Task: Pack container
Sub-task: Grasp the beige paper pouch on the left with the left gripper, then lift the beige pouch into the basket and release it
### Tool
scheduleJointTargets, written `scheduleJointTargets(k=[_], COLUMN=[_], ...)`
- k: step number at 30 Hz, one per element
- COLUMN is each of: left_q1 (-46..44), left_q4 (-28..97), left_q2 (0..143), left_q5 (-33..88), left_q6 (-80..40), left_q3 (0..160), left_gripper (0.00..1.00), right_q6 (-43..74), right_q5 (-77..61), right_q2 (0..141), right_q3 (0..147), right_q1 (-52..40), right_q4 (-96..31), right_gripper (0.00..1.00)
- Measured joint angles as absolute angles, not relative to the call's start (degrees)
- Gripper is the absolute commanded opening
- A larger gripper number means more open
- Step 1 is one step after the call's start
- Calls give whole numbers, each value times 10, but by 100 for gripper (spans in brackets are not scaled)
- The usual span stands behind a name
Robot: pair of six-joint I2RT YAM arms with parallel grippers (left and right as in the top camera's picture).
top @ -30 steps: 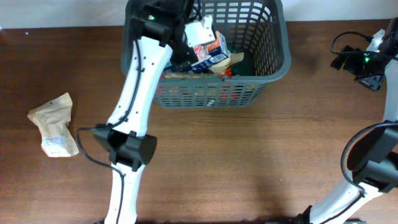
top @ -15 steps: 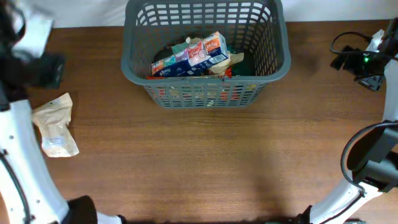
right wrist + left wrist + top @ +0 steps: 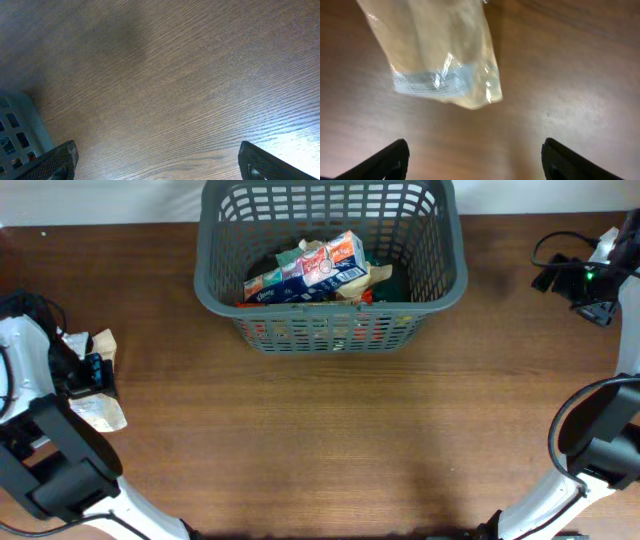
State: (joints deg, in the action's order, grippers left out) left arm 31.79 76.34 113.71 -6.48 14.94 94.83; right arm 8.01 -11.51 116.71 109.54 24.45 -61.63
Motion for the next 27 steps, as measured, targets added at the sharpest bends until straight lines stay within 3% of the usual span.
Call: scheduleJointTargets(k=[6, 7, 20, 22, 23, 26, 27], left_q1=[336, 338, 344, 344, 344, 344, 344], left_q4=[693, 681, 568, 568, 567, 567, 566], left_q2=[1162, 1166, 1206, 1234, 1246, 1269, 1269], left_q5=[-65, -65, -55, -51, -50, -39, -39], left_q6=[143, 143, 139, 139, 138, 137, 137], left_q3=[948, 948, 948, 948, 948, 948, 948], left_gripper=[87, 92, 90, 76, 63, 8, 2], right_q6=[80, 80, 80, 80, 80, 80, 80], right_q5=[-115, -115, -115, -115, -115, -115, -115], right_q2=[1167, 1167, 1167, 1167, 1167, 1167, 1167], right_q3=[1095, 1095, 1095, 1095, 1095, 1095, 1095], right_q1=[244, 244, 244, 244, 244, 244, 244], right_q4=[-617, -616, -616, -616, -616, -616, -617], right_gripper=[99, 99, 99, 99, 99, 99, 99])
